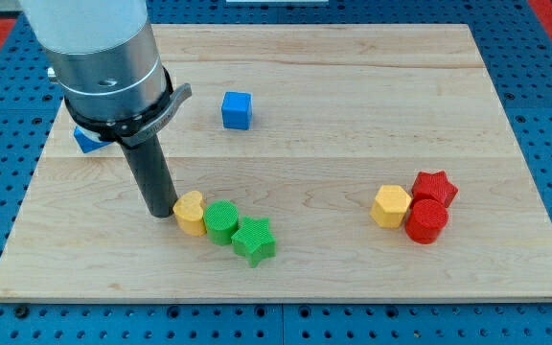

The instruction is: Push the yellow heart into group of blocks

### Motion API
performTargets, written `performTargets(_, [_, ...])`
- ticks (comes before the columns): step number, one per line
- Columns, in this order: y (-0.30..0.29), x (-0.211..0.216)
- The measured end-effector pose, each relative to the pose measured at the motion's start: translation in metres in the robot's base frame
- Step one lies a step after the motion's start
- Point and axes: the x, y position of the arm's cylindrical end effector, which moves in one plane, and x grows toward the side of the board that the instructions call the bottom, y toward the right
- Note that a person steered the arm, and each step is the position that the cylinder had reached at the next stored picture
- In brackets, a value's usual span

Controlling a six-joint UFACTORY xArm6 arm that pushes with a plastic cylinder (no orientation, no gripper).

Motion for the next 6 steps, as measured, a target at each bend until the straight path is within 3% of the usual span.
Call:
performTargets(2, [-0.005, 0.026])
performTargets(3, [0.057, 0.004])
performTargets(5, [0.063, -0.045])
performTargets(6, [0.132, -0.045])
